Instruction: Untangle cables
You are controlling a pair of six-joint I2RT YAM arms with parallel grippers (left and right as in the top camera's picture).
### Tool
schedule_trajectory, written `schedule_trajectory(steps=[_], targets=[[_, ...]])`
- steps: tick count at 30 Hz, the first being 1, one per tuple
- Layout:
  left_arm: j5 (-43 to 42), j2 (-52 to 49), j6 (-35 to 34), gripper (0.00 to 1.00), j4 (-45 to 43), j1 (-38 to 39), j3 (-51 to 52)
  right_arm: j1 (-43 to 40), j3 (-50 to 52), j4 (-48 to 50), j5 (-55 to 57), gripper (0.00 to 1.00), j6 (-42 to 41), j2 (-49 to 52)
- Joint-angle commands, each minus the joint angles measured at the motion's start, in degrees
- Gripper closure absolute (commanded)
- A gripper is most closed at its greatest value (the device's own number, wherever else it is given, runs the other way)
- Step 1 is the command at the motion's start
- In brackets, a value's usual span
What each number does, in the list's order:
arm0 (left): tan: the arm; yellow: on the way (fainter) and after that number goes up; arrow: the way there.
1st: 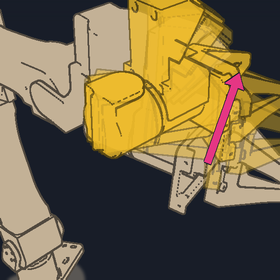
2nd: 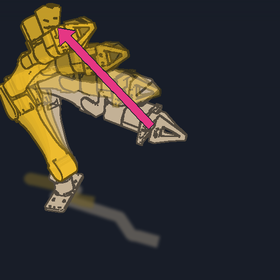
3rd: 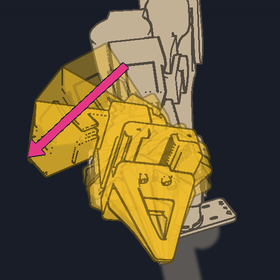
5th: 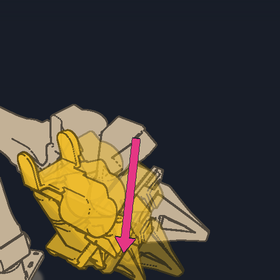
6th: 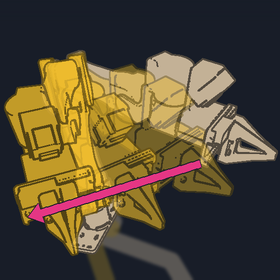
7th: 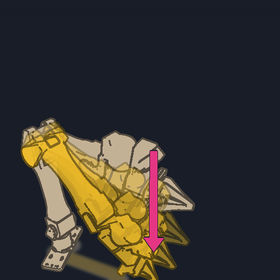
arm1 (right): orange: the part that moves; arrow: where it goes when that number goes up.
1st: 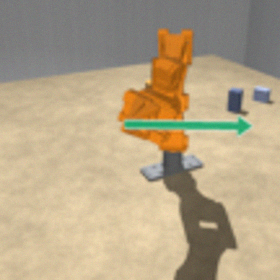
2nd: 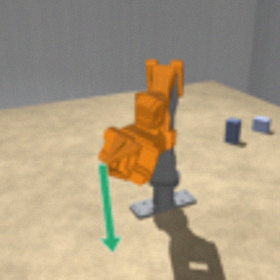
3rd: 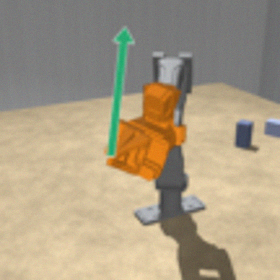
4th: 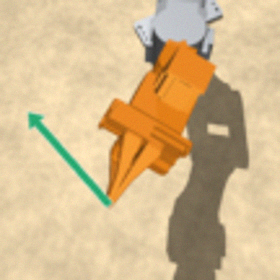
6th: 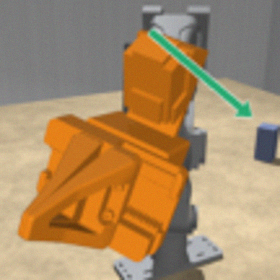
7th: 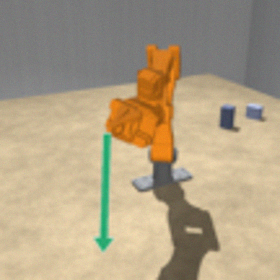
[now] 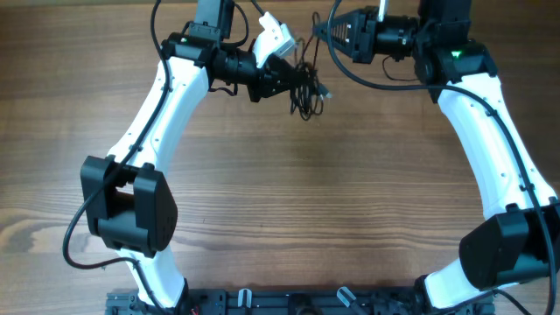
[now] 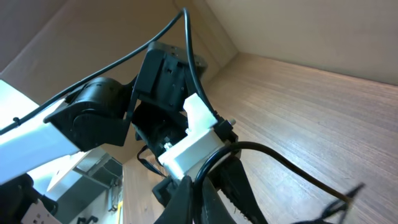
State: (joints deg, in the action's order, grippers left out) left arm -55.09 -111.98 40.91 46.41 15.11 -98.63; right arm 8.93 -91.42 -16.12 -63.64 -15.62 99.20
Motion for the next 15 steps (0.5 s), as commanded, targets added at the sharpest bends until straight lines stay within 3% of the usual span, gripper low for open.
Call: schedule_trajectory(steps=[1,5,10,11,12,15], targets=[[0.98,-0.44,0.66,0.80,-0.11,0.22,-0.59,0.02,-1.64,1.73,-1.38,0.95,-2.16,-1.60],[0.98,-0.44,0.68,0.80,0.74,0.22,-0.59,0.02,-1.64,2.49,-1.40,0.96,-2.60,-1.60],[0.96,-0.44,0.66,0.64,0.96,0.22,-0.59,0.02,-1.64,2.58,-1.42,0.95,-3.02,-1.60],[0.98,-0.44,0.68,0.69,0.96,0.28,-0.59,0.02,-1.64,2.56,-1.42,0.96,-3.04,-1.60],[0.98,-0.48,0.68,0.83,0.94,0.37,-0.59,0.02,-1.64,2.58,-1.42,0.95,-3.04,-1.60],[2.45,-0.52,0.68,0.96,0.94,0.57,-0.59,0.02,-1.64,2.56,-1.42,0.96,-2.99,-1.60]])
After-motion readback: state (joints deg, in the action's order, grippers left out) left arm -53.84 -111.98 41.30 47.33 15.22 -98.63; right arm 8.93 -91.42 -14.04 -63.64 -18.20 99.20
